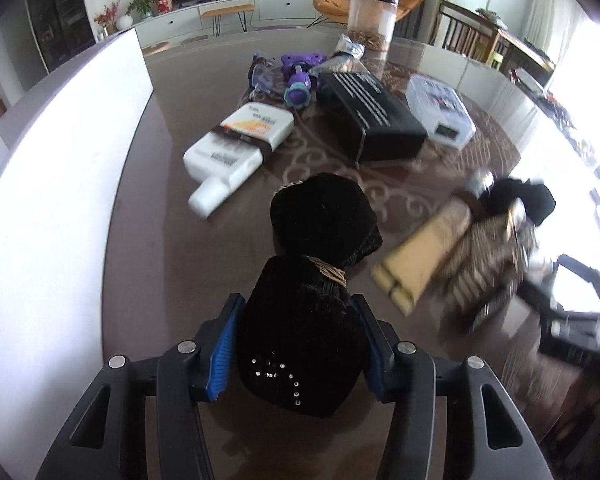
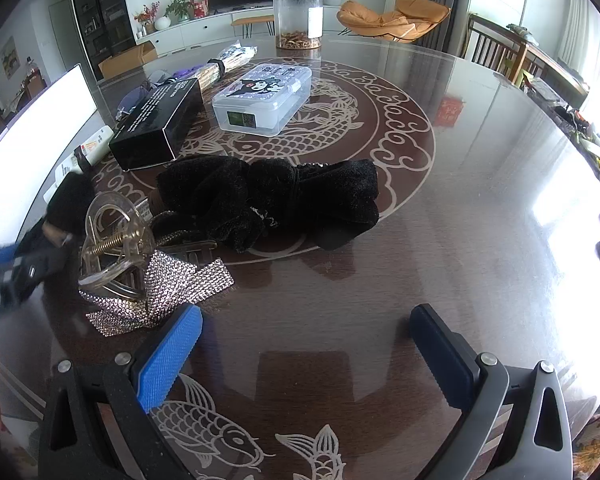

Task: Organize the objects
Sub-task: 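Close the left tool on the black velvet pouch while the right tool grasps the rhinestone claw clip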

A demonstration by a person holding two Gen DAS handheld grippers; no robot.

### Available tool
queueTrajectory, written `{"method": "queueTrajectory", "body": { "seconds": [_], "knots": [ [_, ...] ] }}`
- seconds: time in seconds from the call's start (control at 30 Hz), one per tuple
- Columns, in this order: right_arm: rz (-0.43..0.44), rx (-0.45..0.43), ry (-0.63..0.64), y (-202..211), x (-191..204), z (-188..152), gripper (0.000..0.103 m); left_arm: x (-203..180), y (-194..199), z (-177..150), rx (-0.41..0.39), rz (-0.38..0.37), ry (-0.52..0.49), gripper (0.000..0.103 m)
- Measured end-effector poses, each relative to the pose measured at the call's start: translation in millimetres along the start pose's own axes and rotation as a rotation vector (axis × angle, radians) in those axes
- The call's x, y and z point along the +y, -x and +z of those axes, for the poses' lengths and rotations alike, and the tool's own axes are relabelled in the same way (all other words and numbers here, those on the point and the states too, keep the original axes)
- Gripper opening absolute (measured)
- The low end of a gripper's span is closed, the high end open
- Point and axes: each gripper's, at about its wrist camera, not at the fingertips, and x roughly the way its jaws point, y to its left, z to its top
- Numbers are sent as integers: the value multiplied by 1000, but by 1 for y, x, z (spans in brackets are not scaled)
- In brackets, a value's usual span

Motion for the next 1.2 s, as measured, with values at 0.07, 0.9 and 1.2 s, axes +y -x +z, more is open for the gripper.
{"method": "queueTrajectory", "body": {
  "seconds": [0.07,0.9,1.2],
  "knots": [
    [1,1,-2,0,0,0,103,-3,4,-11,6,-1,-28,68],
    [278,-77,86,18,41,0,103,8,0,-28,-15,24,16,102],
    [89,-26,-194,11,-30,-8,103,10,2,-31,-12,26,17,103]
  ]
}}
